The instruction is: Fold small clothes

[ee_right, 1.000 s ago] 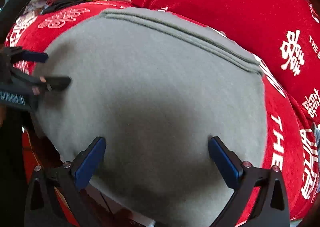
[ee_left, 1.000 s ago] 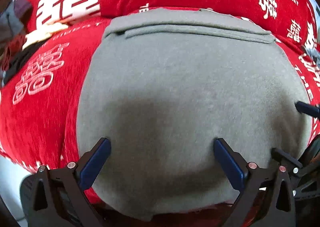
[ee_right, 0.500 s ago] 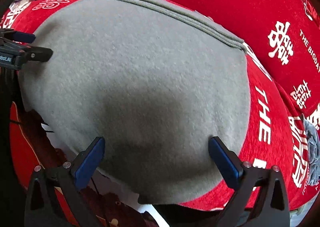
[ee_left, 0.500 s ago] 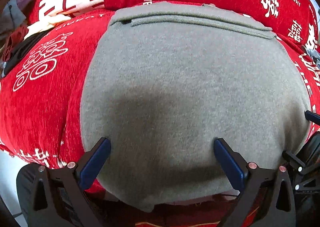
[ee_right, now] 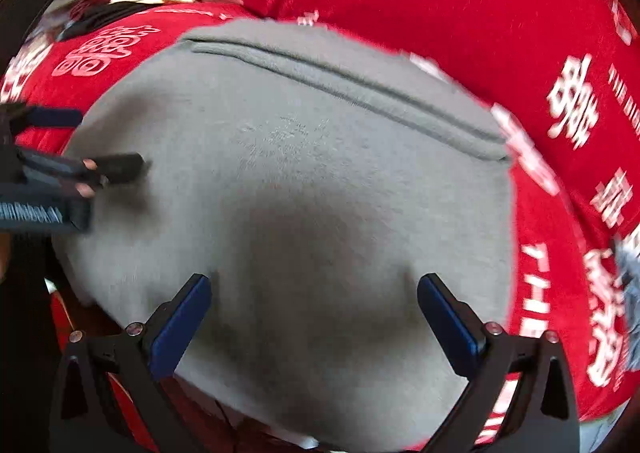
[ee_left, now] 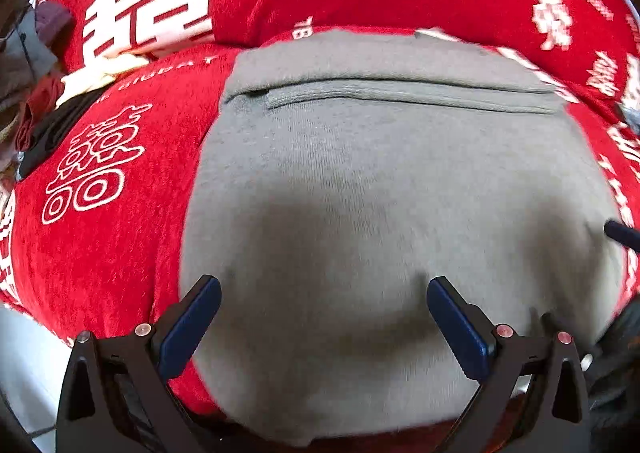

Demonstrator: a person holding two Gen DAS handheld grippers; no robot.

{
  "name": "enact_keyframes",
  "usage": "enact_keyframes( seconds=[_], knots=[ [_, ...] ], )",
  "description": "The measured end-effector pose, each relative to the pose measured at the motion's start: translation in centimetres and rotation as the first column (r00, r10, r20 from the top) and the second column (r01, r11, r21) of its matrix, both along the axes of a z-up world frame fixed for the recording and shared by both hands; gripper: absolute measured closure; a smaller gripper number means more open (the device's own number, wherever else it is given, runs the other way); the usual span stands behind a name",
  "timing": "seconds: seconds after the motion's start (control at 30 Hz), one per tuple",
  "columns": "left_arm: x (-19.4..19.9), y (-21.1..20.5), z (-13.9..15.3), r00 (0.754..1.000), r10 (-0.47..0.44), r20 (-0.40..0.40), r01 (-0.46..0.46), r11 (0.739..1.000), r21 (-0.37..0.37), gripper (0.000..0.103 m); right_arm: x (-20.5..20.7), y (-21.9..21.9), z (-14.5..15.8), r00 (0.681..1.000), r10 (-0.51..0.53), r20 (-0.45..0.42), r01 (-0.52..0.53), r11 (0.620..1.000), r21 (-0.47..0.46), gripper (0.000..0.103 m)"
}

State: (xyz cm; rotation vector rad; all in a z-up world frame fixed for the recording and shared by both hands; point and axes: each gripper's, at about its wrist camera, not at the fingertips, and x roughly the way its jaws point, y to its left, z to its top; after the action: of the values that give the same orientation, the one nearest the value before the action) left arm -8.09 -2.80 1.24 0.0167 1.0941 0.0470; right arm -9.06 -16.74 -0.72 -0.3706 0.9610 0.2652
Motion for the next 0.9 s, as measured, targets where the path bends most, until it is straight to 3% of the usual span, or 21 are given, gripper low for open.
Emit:
enact_keyframes(
  seconds=[0.03,0.1,0.23,0.3,0.4,0.47,0.57,0.67,0.73,0.77,0.8,0.83,0.9],
  knots=[
    [0.5,-0.1,-0.6,1.000,0.005,-0.028,-0.005,1.000,-0.005,0.000,0.8,0.0,-0.6,0.999,-0.021,-0.041,0.022,1.000,0.017,0.001],
    [0.2,0.6,-0.8,0.999,0.024,-0.020,-0.026,0.998,-0.062,0.000,0.3,-0.5,-0.7,0.999,-0.027,-0.032,0.029,0.998,0.058,0.001],
    [-2.8,2.4,-2.0,0.998,0.008,-0.068,-0.014,0.996,-0.093,0.000,-2.9,-2.6,-2.1,0.999,-0.022,-0.039,0.021,1.000,-0.015,0.001],
    [-4.5,3.9,-2.5,0.990,0.033,-0.134,-0.048,0.993,-0.107,0.000,-4.5,-4.5,-2.6,0.994,-0.084,-0.072,0.080,0.995,-0.060,0.001],
    [-6.5,7.2,-2.7,0.977,0.146,-0.154,-0.173,0.969,-0.174,0.000,-6.6,-8.8,-2.7,0.974,-0.183,-0.134,0.194,0.979,0.070,0.001],
    [-6.2,8.6,-4.1,0.954,0.192,-0.230,-0.243,0.946,-0.215,0.000,-6.5,-10.6,-3.8,0.948,-0.237,-0.213,0.266,0.957,0.117,0.001],
    [-5.5,7.8,-5.9,0.939,0.141,-0.314,-0.213,0.955,-0.207,0.000,-5.6,-11.4,-5.5,0.914,-0.267,-0.306,0.315,0.941,0.122,0.005],
    [-5.6,6.3,-5.7,0.955,0.076,-0.287,-0.136,0.971,-0.195,0.000,-5.9,-11.0,-5.1,0.926,-0.253,-0.281,0.293,0.949,0.114,0.018],
    [-5.6,5.6,-5.8,0.955,0.024,-0.294,-0.096,0.968,-0.232,0.024,-6.4,-10.6,-4.7,0.936,-0.249,-0.250,0.273,0.960,0.067,0.048],
    [-5.7,5.4,-5.6,0.956,0.016,-0.294,-0.090,0.967,-0.239,0.028,-6.2,-10.2,-4.6,0.941,-0.238,-0.242,0.259,0.964,0.058,0.058],
    [-5.9,5.3,-5.3,0.958,0.012,-0.286,-0.082,0.969,-0.235,0.043,-6.6,-10.3,-4.2,0.946,-0.217,-0.240,0.240,0.968,0.074,0.085],
    [-6.2,4.9,-5.0,0.960,0.001,-0.280,-0.068,0.971,-0.231,0.065,-6.7,-10.5,-3.9,0.948,-0.200,-0.246,0.230,0.968,0.101,0.086],
    [-7.0,4.8,-4.0,0.966,-0.020,-0.258,-0.040,0.973,-0.225,0.087,-7.2,-10.5,-3.1,0.957,-0.171,-0.235,0.205,0.970,0.130,0.087]
  ],
)
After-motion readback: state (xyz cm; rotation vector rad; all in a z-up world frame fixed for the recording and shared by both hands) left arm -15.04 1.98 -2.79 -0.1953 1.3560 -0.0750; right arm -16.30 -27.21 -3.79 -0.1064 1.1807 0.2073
